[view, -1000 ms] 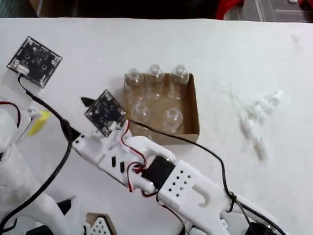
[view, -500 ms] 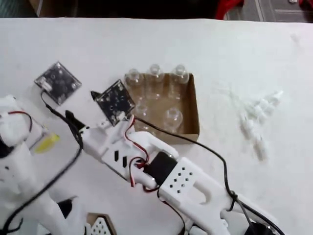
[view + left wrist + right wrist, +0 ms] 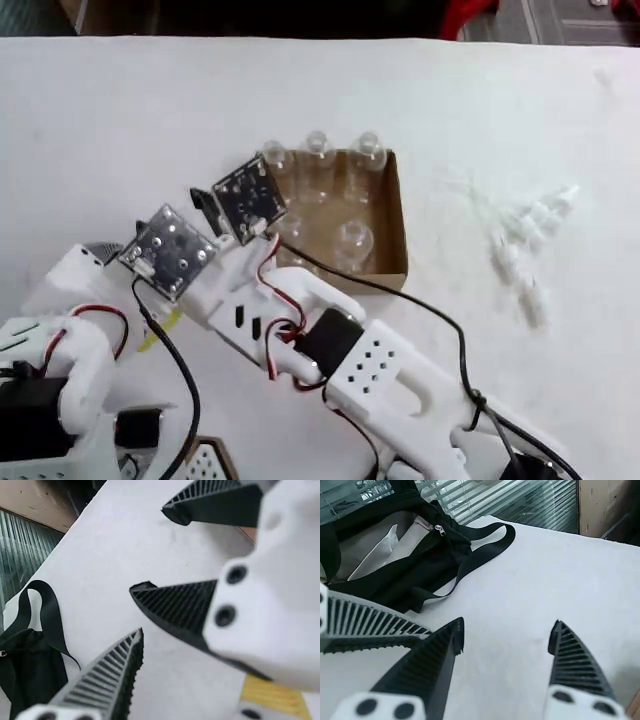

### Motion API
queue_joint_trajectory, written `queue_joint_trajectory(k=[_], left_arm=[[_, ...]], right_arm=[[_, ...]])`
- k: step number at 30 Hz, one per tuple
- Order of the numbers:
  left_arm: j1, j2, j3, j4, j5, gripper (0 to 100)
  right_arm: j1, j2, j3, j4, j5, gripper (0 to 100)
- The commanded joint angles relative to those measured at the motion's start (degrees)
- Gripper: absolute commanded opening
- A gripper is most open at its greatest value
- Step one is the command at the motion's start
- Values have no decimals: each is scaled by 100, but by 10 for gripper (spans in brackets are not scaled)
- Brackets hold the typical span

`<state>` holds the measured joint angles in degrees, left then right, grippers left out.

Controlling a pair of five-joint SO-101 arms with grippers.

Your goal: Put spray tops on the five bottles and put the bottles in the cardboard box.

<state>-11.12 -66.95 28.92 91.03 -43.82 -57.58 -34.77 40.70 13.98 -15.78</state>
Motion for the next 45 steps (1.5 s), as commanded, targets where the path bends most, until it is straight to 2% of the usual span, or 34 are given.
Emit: queue_joint_trajectory(k=[1,4,8,14,17,22,26,28,30,32,33,36,39,42,45], left_arm=[[119,-57,255,-589,589,309],[92,-66,431,-897,800,308],[92,-75,422,-914,800,283],[92,-75,422,-1029,782,10],[84,-75,431,-1178,844,66],[84,-75,422,-1116,844,71],[-119,-75,79,-404,905,94],[-356,-75,-202,-70,1354,140],[-629,-84,-440,70,2119,190],[-787,-259,-527,-9,2664,212],[-734,-453,-484,-114,2699,206],[-92,-1411,-18,-316,2418,190],[541,-2598,809,-607,2145,189],[514,-3503,1776,-1081,2145,189],[426,-3793,2462,-1327,2145,190]], right_arm=[[40,-40,-290,31,-62,254],[13,-84,-290,127,-62,254],[40,-84,-316,207,-62,254],[48,-84,-316,224,-62,252],[48,-84,-316,224,-62,252],[84,-92,-316,224,-62,252],[198,-251,-325,189,-97,255],[198,-382,-334,180,-97,255],[92,-470,-334,180,-97,255],[22,-497,-334,180,-97,257],[13,-497,-334,180,-105,265],[40,-532,-334,189,-149,290],[171,-558,-334,189,-545,293],[259,-629,-334,198,-659,293],[251,-822,-316,233,-659,293]])
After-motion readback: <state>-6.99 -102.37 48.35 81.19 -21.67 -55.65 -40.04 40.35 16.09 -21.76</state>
